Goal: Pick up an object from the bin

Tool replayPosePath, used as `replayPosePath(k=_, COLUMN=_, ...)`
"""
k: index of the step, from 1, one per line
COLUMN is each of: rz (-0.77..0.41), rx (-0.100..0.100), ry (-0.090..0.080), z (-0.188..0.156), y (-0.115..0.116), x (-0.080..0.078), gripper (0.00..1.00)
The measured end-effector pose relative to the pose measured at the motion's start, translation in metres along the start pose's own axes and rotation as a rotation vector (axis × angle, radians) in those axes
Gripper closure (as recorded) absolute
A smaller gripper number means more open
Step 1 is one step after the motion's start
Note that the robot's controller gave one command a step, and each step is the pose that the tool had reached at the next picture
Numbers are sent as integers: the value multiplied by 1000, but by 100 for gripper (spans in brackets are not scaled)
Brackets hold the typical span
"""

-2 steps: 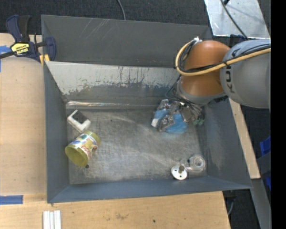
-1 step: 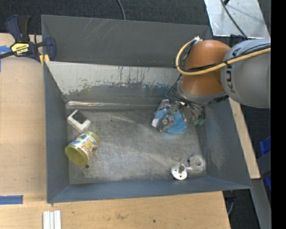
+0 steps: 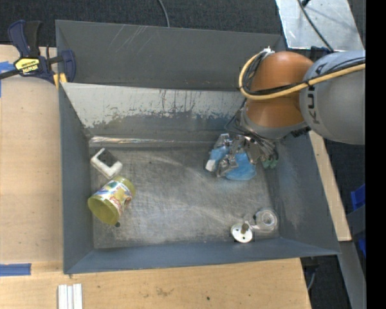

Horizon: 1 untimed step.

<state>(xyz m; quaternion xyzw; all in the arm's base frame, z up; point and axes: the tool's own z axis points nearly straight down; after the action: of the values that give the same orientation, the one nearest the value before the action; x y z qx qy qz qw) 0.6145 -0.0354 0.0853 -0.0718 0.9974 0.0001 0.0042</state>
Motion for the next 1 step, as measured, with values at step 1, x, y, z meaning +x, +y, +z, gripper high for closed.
replayPosePath(k=1, rz=0, rx=0, ry=4, z=-7, y=0, x=0, gripper=100)
